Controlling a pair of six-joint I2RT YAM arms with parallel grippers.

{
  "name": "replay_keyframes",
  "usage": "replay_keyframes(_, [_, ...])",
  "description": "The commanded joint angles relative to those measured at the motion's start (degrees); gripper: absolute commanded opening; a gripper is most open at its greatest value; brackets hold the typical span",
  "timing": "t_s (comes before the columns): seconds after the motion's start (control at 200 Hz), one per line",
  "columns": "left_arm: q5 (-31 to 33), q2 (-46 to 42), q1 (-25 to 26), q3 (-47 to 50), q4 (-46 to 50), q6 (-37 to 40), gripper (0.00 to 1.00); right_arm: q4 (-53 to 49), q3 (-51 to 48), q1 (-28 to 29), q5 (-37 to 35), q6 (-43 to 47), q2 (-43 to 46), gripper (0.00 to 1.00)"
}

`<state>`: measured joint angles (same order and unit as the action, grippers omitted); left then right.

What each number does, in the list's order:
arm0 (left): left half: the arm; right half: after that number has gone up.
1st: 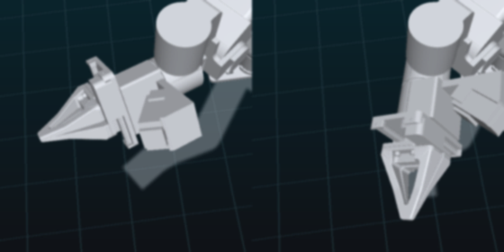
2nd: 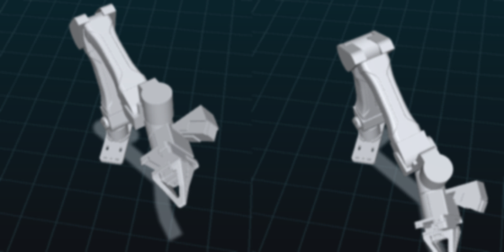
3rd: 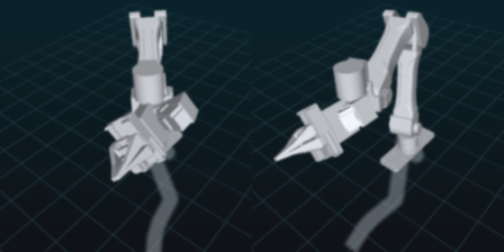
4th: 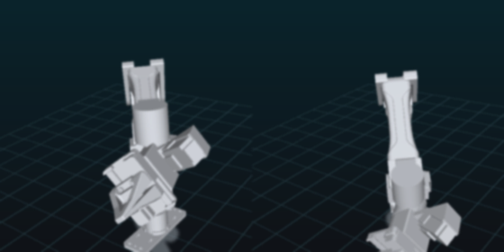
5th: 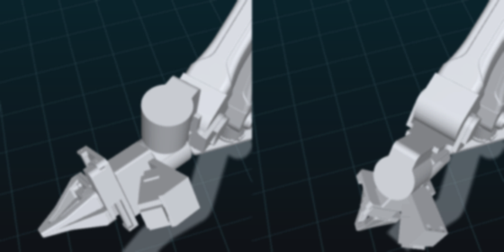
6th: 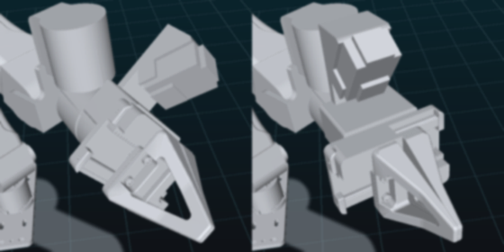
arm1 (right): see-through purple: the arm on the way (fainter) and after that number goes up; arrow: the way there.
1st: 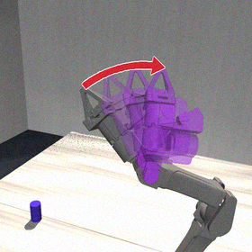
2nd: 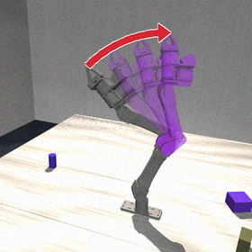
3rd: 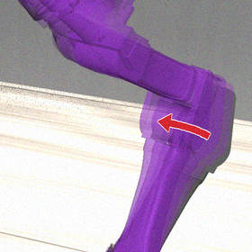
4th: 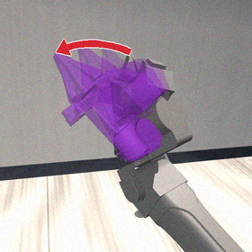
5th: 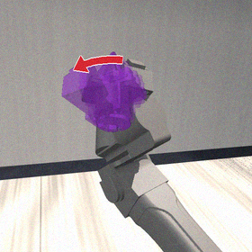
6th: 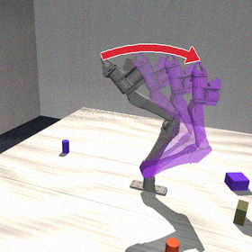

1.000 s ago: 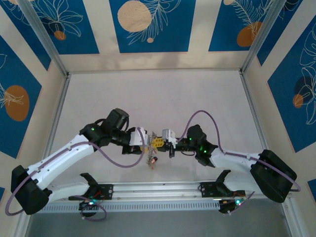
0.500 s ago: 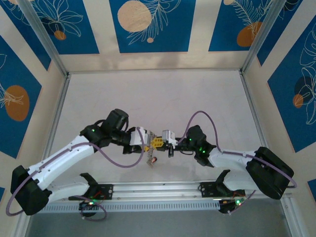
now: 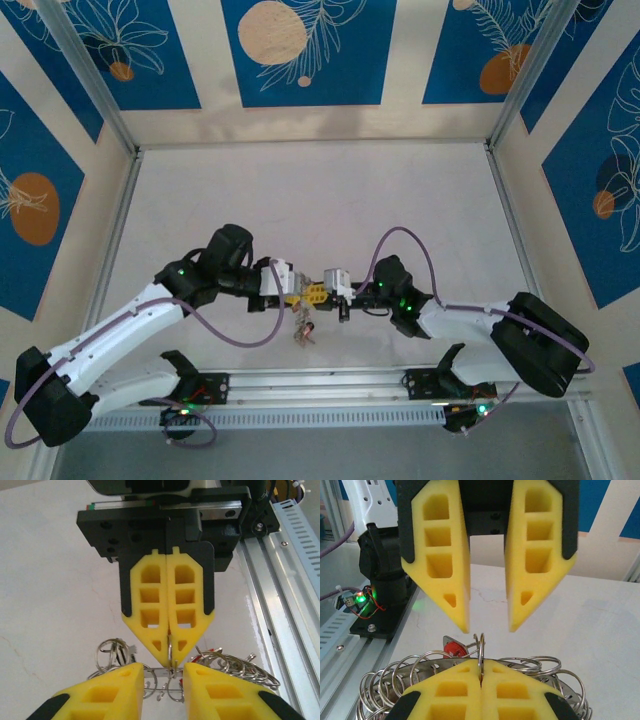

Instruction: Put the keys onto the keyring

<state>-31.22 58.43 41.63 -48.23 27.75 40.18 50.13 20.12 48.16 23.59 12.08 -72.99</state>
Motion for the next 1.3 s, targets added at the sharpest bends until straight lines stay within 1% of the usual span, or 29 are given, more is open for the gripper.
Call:
replay_keyframes(0.0, [-0.06,-0.33,-0.67,0.33,-1.38,-0.55,0.27,3.30,1.47,0.59,0.90,1.45,-0.11,0.00])
replay_keyframes(0.275, [-1.14,1.41,-0.67,0.41,0.43,0.40,0.27,3.91,1.76,1.10,0.02,1.55,-0.80,0.00])
replay_keyframes(0.4, [-3.71,2.27,-0.67,0.21,1.34,1.44,0.27,3.96,1.96,1.14,-0.45,1.28,-0.84,0.00])
replay_keyframes(0.575, [-3.40,1.91,-0.75,0.49,1.99,1.19,0.27,4.18,2.12,0.88,-1.25,1.02,-1.04,0.00])
replay_keyframes(0.72, [-2.97,0.37,-1.24,0.77,1.08,0.33,0.30,4.10,1.87,0.37,-1.64,1.11,-0.87,0.00])
replay_keyframes(0.8, [-2.79,0.92,-1.39,0.02,2.38,0.81,0.30,4.06,1.85,0.33,-1.54,1.13,-0.66,0.00])
replay_keyframes(0.995, [-6.23,2.05,-1.47,-0.61,4.25,1.90,0.30,4.25,1.94,0.28,-0.96,0.94,-0.76,0.00])
replay_keyframes(1.16, [-5.79,2.09,-1.46,-0.37,4.07,1.48,0.30,4.12,1.85,0.21,-0.85,1.15,-0.44,0.00])
replay_keyframes(1.295, [-4.34,4.23,-1.46,-1.42,5.67,1.63,0.24,4.28,2.06,0.43,-0.75,1.29,-0.16,0.00])
